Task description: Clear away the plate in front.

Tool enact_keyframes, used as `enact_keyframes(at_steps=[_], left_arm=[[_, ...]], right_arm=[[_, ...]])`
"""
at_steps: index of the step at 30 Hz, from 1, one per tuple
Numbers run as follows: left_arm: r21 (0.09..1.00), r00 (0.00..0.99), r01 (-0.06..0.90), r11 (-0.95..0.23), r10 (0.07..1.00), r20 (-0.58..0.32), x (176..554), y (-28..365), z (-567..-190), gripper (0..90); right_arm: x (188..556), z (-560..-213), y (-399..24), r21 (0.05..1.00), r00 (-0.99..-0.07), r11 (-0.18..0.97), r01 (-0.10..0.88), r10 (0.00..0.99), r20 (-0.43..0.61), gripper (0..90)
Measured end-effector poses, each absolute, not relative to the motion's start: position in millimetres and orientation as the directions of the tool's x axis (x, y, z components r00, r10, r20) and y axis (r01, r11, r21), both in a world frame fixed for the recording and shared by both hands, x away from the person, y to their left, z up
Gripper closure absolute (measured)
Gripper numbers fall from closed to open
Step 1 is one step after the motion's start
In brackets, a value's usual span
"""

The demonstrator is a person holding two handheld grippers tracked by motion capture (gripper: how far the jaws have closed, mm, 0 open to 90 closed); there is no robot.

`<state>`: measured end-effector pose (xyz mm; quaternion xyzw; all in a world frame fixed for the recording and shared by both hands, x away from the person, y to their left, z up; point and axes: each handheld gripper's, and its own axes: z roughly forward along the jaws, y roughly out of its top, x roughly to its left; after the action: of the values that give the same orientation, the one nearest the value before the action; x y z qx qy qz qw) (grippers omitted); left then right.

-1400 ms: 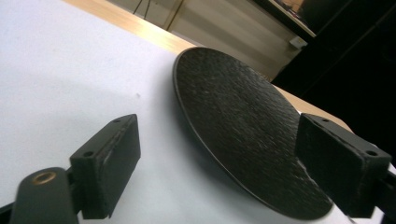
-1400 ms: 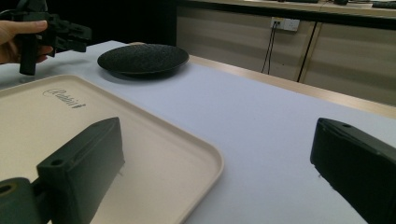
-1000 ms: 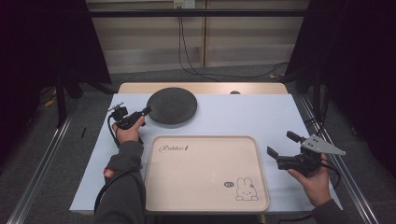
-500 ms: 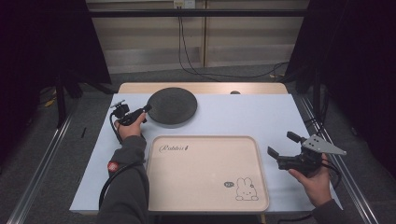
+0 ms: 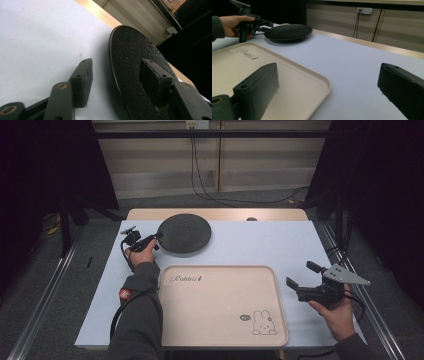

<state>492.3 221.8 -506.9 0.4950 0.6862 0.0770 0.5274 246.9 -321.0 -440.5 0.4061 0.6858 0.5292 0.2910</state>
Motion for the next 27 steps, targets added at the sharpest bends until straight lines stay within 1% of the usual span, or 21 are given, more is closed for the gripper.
enact_keyframes(at_steps=[1,2,4,6,7,9,10,12,14,16,18,19,20,21,22,26,27], left_arm=[[0.612,0.024,0.578,0.539,0.738,-0.674,494.1,219.0,-507.3,44.8],[0.611,0.029,0.59,0.527,0.743,-0.669,494.3,219.1,-507.8,45.4],[0.613,0.026,0.592,0.523,0.748,-0.664,496.8,216.3,-508.7,49.8],[0.611,0.035,0.597,0.519,0.745,-0.666,497.4,216.0,-509.1,50.7],[0.601,0.016,0.583,0.546,0.732,-0.681,499.1,213.0,-508.8,50.7],[0.599,0.018,0.592,0.538,0.735,-0.677,500.1,212.9,-510.0,53.9],[0.592,0.016,0.594,0.545,0.728,-0.685,500.5,212.6,-510.2,53.9],[0.585,0.016,0.596,0.551,0.72,-0.694,502.4,210.2,-512.0,58.2],[0.593,0.025,0.611,0.525,0.736,-0.676,503.8,207.4,-510.9,58.6],[0.598,0.011,0.596,0.536,0.739,-0.674,505.2,204.9,-510.7,59.3],[0.585,0.004,0.607,0.538,0.734,-0.68,503.9,206.4,-511.9,61.9],[0.591,0.022,0.629,0.506,0.748,-0.663,502.8,209.3,-512.1,64.9],[0.592,0.016,0.623,0.511,0.748,-0.663,503.0,208.7,-512.3,66.1],[0.577,-0.017,0.601,0.554,0.73,-0.684,504.1,205.8,-511.8,66.1],[0.577,-0.036,0.596,0.559,0.737,-0.675,504.4,206.0,-512.6,72.4],[0.547,-0.036,0.604,0.579,0.706,-0.707,504.0,209.5,-515.5,75.6],[0.514,-0.052,0.591,0.621,0.665,-0.745,502.5,210.3,-518.3,76.5]], right_arm=[[246.9,-440.5,-321.0,0.962,-0.501,0.11,0.249,0.865,0.031,3.0],[247.0,-440.6,-321.3,0.962,-0.5,0.106,0.251,0.865,0.035,3.0],[247.4,-441.2,-321.5,0.962,-0.5,0.103,0.253,0.865,0.039,3.0],[247.5,-441.2,-321.8,0.961,-0.502,0.104,0.255,0.864,0.04,3.0],[247.5,-441.2,-321.8,0.961,-0.502,0.104,0.255,0.864,0.04,3.0],[247.7,-441.3,-321.6,0.96,-0.5,0.1,0.261,0.865,0.046,3.1],[247.7,-441.3,-321.6,0.96,-0.5,0.1,0.261,0.865,0.046,3.1],[248.1,-440.9,-322.0,0.961,-0.501,0.098,0.258,0.864,0.047,3.4],[248.1,-440.8,-322.8,0.961,-0.505,0.102,0.255,0.862,0.042,3.4],[248.3,-440.3,-323.4,0.961,-0.501,0.099,0.257,0.864,0.045,3.5],[248.4,-440.0,-324.4,0.961,-0.497,0.098,0.259,0.866,0.046,3.5],[248.5,-439.6,-325.2,0.961,-0.498,0.097,0.26,0.866,0.047,3.6],[248.5,-439.6,-325.0,0.961,-0.499,0.096,0.26,0.865,0.049,3.7],[248.5,-439.6,-325.0,0.961,-0.499,0.096,0.26,0.865,0.049,3.7],[248.1,-439.8,-324.2,0.96,-0.501,0.093,0.264,0.864,0.054,3.9],[249.0,-440.7,-324.8,0.957,-0.495,0.106,0.271,0.868,0.045,3.9],[249.1,-440.8,-324.6,0.957,-0.499,0.103,0.271,0.865,0.049,4.0]])
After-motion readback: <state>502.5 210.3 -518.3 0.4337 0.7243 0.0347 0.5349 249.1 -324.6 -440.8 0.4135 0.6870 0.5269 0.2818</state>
